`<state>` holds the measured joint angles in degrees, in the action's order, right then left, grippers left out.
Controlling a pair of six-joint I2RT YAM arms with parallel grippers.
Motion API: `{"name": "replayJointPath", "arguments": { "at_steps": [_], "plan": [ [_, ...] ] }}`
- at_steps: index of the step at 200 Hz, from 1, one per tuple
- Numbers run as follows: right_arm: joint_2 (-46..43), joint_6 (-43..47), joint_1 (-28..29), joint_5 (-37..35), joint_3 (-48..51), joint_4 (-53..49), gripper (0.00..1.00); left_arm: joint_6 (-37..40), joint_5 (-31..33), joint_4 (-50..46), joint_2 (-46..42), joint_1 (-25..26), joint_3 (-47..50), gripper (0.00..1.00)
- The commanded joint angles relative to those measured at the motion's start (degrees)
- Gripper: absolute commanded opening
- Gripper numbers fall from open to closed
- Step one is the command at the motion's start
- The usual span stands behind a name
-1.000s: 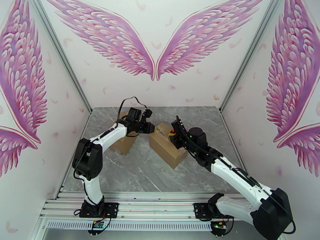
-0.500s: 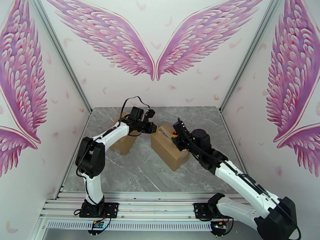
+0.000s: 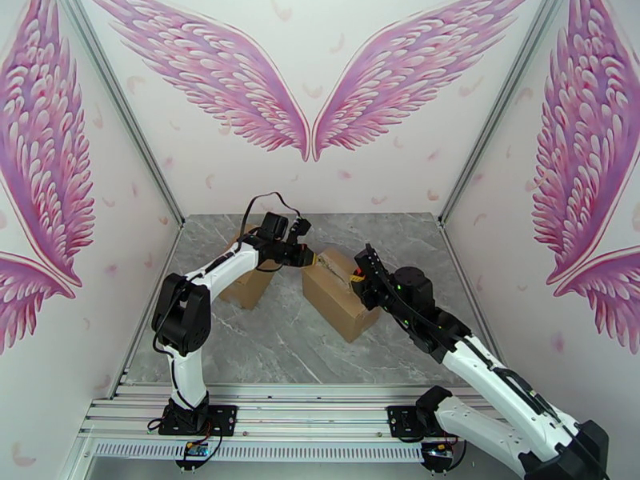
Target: Unpack the express box
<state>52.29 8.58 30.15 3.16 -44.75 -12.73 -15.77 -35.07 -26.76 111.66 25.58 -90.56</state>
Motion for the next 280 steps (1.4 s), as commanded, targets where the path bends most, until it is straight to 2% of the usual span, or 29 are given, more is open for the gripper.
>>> {"name": "replayJointPath", "arguments": {
  "at_steps": [1,114,180,241,280],
  "plan": [
    [-2.64,-0.17,-0.09,-4.75,1.16,-11.21,0.04,0.04,13.49,-4.15,2.71,-4.49,-0.57,0.0],
    [-8.81,0.62,-0.18,-7.02,0.98,-19.21,0.04,0.21,14.42,-4.15,1.95,-5.46,-1.24,0.0],
    [-10.18,1.25,-0.27,-7.65,2.21,-20.23,0.04,0.3,14.35,-3.99,1.29,-5.63,-0.89,0.0],
    [-11.15,-1.1,-0.27,-2.85,2.57,-16.4,0.05,-0.36,13.9,-2.6,-0.89,-5.2,0.87,0.0],
    [-7.35,-3.67,-0.24,2.11,2.87,-11.33,0.05,-0.66,15.7,-1.99,-5.3,-5.35,3.59,0.0]
  ]
}}
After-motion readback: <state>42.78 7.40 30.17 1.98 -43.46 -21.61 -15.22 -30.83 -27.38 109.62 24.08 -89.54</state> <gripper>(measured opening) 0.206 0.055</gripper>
